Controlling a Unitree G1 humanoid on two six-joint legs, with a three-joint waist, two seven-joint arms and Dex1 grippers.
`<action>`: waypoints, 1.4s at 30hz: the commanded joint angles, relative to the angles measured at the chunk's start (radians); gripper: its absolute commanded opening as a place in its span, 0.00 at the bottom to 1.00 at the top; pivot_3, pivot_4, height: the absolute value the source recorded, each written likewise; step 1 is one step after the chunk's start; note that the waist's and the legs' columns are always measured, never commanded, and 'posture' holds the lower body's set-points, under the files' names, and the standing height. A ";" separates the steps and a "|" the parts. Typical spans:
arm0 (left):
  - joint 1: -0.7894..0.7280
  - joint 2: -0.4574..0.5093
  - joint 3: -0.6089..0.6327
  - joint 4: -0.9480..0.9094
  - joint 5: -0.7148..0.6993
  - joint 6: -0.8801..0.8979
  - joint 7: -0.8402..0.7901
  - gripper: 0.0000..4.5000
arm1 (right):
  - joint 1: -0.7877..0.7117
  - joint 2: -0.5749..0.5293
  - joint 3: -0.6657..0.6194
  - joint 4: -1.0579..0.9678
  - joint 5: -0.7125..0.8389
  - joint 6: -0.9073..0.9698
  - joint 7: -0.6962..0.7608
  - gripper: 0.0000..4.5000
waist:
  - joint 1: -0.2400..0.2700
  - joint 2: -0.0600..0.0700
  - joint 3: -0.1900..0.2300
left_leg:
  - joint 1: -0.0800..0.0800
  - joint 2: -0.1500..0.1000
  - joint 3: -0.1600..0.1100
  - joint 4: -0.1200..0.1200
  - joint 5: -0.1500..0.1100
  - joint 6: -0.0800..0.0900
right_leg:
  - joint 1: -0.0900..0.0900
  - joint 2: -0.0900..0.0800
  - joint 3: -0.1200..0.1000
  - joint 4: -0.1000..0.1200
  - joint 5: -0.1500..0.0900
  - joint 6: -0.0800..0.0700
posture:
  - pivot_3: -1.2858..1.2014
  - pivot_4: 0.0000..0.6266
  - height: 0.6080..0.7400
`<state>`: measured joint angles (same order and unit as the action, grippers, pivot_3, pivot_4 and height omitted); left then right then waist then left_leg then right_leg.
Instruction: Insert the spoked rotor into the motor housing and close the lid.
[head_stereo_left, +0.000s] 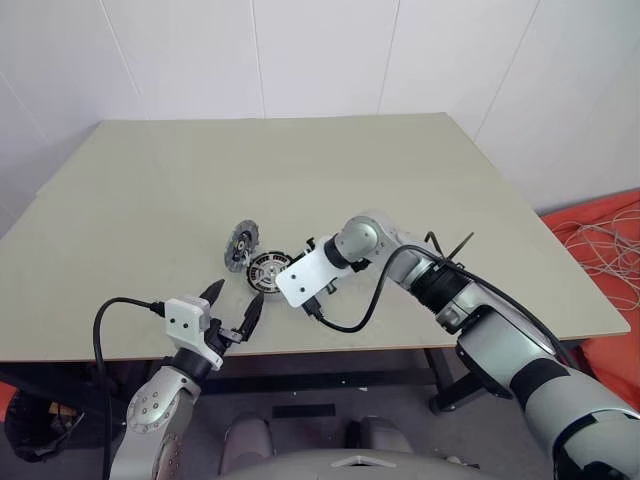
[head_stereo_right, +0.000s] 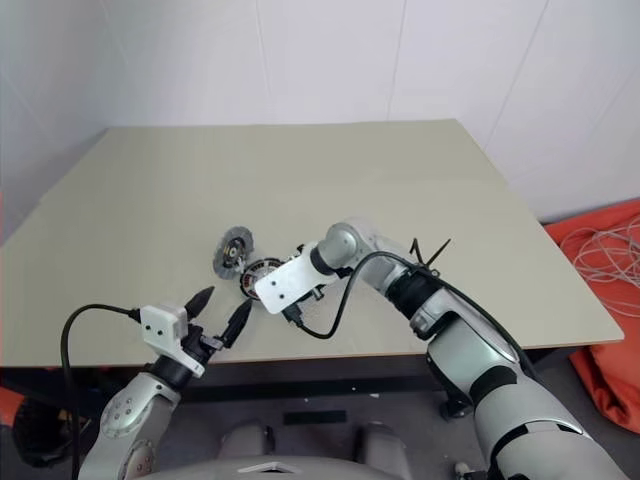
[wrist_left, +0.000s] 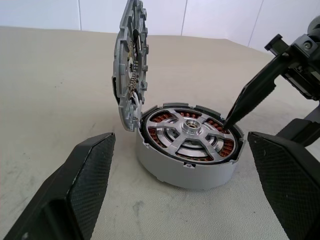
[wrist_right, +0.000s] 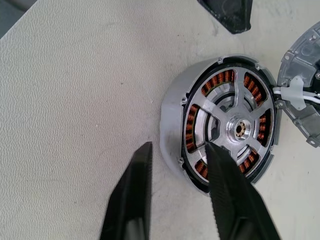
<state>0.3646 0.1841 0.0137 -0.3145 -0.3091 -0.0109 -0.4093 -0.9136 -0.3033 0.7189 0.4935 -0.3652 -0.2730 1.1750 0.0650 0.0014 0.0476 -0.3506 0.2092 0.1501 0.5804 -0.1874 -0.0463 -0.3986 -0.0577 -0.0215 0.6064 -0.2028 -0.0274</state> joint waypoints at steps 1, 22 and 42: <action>-0.007 0.000 0.003 -0.040 -0.006 -0.003 0.004 1.00 | -0.023 0.008 -0.030 -0.009 0.007 -0.011 -0.001 0.13 | 0.000 0.000 0.000 | 0.000 0.000 0.000 0.000 0.000 0.000 | 0.000 0.000 0.000 0.000 0.000 0.000 | 0.52 0.00 1.00; -0.006 -0.006 0.002 -0.030 -0.005 -0.008 0.005 1.00 | 0.018 0.014 -0.035 -0.056 0.037 0.041 0.050 0.01 | -0.020 -0.001 0.000 | 0.000 0.000 0.000 0.000 0.000 0.000 | 0.000 0.000 0.000 0.000 0.000 0.000 | 0.52 0.00 1.00; 0.003 -0.013 0.003 -0.021 -0.007 -0.016 -0.002 1.00 | 0.074 0.020 -0.069 -0.266 0.121 0.395 0.168 0.01 | -0.021 -0.001 0.000 | 0.000 0.000 0.000 0.000 0.000 0.000 | 0.000 0.000 0.000 0.000 -0.001 -0.002 | 0.52 0.00 1.00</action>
<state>0.3727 0.1714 0.0132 -0.3191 -0.3091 -0.0030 -0.4042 -0.8389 -0.2960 0.6796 0.2623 -0.2697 0.0972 1.3505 0.0445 0.0002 0.0474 -0.3506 0.2097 0.1498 0.5801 -0.1875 -0.0461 -0.3986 -0.0575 -0.0218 0.6069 -0.2039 -0.0294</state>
